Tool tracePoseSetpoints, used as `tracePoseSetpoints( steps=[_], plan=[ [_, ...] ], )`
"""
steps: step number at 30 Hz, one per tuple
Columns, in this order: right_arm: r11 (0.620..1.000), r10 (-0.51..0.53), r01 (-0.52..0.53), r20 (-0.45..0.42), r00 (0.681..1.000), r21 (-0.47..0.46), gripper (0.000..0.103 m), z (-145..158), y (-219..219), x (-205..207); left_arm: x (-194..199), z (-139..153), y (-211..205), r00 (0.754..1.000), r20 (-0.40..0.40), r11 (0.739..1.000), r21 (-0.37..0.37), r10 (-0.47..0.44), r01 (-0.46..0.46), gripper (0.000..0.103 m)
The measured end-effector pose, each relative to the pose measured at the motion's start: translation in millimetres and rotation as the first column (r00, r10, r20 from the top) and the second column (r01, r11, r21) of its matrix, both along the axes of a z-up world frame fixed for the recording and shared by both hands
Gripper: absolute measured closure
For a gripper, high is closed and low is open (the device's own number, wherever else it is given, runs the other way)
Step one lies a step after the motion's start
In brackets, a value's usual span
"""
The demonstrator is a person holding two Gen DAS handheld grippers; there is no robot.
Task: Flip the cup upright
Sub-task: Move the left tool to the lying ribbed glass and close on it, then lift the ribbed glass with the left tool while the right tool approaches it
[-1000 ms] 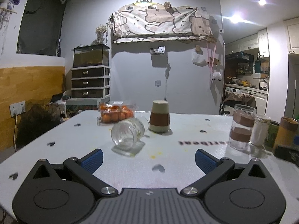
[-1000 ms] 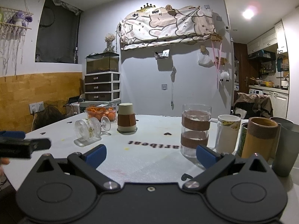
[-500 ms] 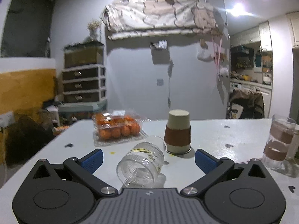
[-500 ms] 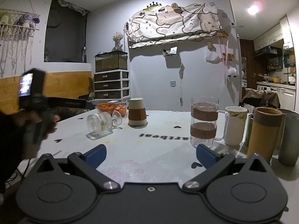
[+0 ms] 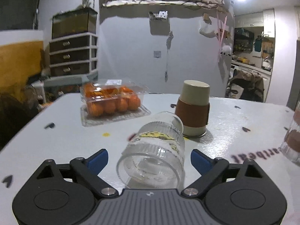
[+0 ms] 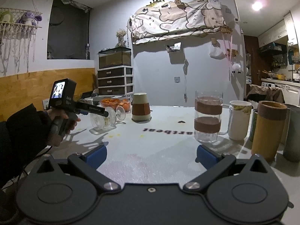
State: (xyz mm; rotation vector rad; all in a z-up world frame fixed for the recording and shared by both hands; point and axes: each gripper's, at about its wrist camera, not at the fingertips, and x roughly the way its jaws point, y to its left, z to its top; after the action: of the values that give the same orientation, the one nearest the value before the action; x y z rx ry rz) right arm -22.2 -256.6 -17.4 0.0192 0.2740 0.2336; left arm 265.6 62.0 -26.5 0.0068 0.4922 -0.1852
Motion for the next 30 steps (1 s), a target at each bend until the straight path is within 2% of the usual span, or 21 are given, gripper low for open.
tracePoseSetpoints(
  steps=[1, 2, 3, 9, 13, 16, 21, 26, 30],
  plan=[
    [1.000, -0.005, 0.005, -0.003, 1.000, -0.005, 0.000, -1.1, 0.6, 0.5, 1.3, 0.1, -1.1, 1.000, -0.008, 1.000, -0.008, -0.006, 0.006, 0.020],
    [1.000, -0.009, 0.009, -0.005, 1.000, -0.008, 0.000, -2.1, 0.8, 0.7, 1.1, -0.4, -1.9, 1.000, -0.013, 1.000, -0.017, -0.006, 0.006, 0.020],
    [1.000, -0.012, 0.012, -0.008, 1.000, -0.007, 0.000, -3.1, 0.8, 1.3, 0.7, -1.0, -1.9, 1.000, -0.018, 1.000, -0.015, 0.004, -0.004, 0.025],
    [1.000, -0.017, 0.017, -0.006, 1.000, 0.008, 0.000, -4.3, -3.1, -2.1, -9.0, 0.0, -6.4, 0.999, -0.027, 0.999, -0.012, 0.038, -0.039, 0.027],
    [0.999, -0.035, 0.035, 0.011, 0.999, 0.009, 0.000, -0.6, -9.0, -5.4, -33.3, 2.4, -14.0, 0.999, -0.032, 0.999, -0.010, 0.041, -0.041, 0.028],
    [0.998, -0.052, 0.052, 0.017, 0.998, 0.023, 0.000, 1.3, -16.0, -7.4, -62.7, 5.0, -22.3, 0.999, -0.040, 1.000, -0.014, -0.010, 0.009, 0.028],
    [0.997, -0.070, 0.069, 0.026, 0.997, 0.044, 0.000, 3.9, -23.6, -11.1, -116.1, 4.3, -42.1, 0.987, -0.031, 0.988, -0.022, -0.155, 0.155, 0.028],
    [0.995, -0.085, 0.083, 0.042, 0.996, 0.054, 0.000, 6.2, -31.4, -19.1, -164.7, -1.8, -71.6, 0.961, -0.025, 0.961, -0.006, -0.276, 0.276, 0.028],
    [0.993, -0.104, 0.101, 0.041, 0.994, 0.063, 0.000, 6.7, -38.0, -21.6, -200.2, -5.0, -90.9, 0.928, -0.030, 0.928, -0.017, -0.372, 0.372, 0.028]
  ],
)
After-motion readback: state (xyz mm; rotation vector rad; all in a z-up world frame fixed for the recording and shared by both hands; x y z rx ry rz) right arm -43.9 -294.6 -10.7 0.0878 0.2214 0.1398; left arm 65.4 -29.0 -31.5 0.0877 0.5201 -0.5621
